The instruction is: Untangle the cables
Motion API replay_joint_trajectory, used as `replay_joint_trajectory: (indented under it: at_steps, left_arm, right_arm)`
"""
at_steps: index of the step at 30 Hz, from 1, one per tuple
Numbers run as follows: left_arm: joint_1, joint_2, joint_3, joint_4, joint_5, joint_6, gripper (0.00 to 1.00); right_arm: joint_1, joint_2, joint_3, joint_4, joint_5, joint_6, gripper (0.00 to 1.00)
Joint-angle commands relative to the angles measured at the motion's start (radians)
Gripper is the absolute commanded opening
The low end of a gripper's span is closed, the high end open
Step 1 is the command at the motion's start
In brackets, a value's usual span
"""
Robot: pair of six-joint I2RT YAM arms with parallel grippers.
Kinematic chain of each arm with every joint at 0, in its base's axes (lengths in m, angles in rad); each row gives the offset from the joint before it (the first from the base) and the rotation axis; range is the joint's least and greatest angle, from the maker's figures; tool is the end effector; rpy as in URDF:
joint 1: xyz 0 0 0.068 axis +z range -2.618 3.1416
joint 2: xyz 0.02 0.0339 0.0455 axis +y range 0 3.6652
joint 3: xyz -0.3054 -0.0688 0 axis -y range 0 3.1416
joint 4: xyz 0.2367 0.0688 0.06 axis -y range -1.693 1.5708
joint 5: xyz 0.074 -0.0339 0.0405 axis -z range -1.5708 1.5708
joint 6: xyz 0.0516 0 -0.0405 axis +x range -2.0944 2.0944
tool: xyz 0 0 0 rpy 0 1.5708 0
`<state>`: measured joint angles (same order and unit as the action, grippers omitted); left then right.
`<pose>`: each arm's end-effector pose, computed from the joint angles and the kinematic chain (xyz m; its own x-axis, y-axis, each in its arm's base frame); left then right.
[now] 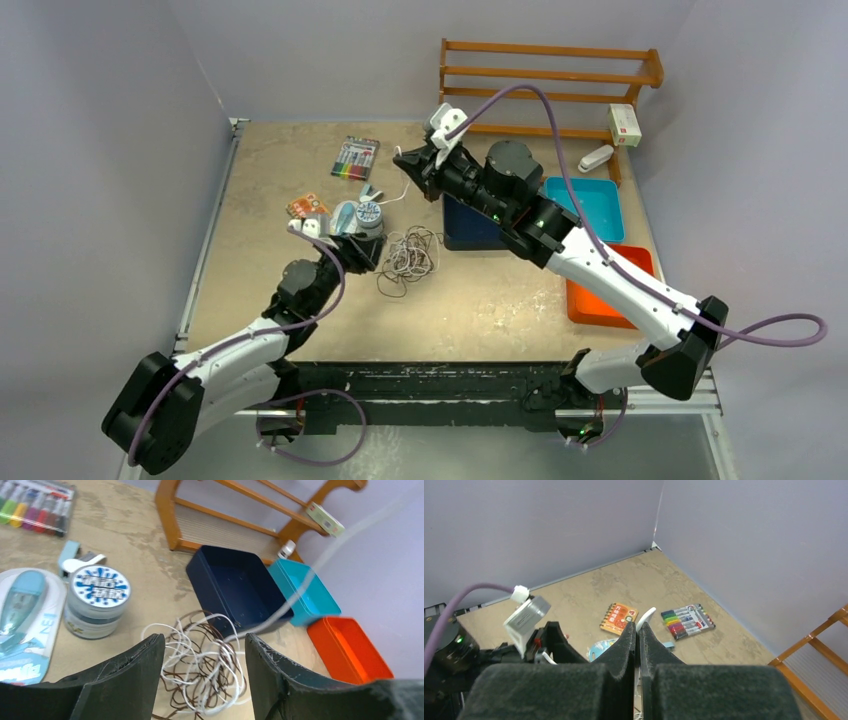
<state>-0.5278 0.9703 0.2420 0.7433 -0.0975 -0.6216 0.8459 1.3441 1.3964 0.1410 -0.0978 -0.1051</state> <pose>0.1661 -0.0910 0.2546 -0.2324 -0.5354 -0.8120 0.3467 0.7344 -0.5835 0.2002 0.2336 0.5075 0.2115 0.0813 -0.9740 -0.7907 0.6000 -0.1216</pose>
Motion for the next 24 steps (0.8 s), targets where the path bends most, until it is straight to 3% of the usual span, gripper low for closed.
replay_joint_trajectory:
  at_steps: [1,5,9,20,24]
  left_arm:
    - [-0.109,-0.029,-0.032,0.174,0.006,0.232,0.60]
    - [-0.171,0.018,-0.031,0.225,0.009,0.379,0.60]
    - [-0.171,0.093,-0.026,0.319,-0.002,0.423,0.61]
    - [-0.172,0.405,0.039,0.622,0.104,0.418,0.59]
    - [-0.173,0.500,0.073,0.671,0.073,0.420,0.52]
  right_arm:
    - [0.001,0.016,0.066,0.000,-0.034,0.011,0.00]
    - [0.002,0.038,0.089,-0.026,-0.058,0.010,0.00]
    - [0.002,0.054,0.113,-0.045,-0.094,-0.003,0.00]
    - [0.002,0.039,0.101,-0.020,-0.160,0.023,0.00]
    - [0.002,0.020,0.093,-0.008,-0.194,0.026,0.00]
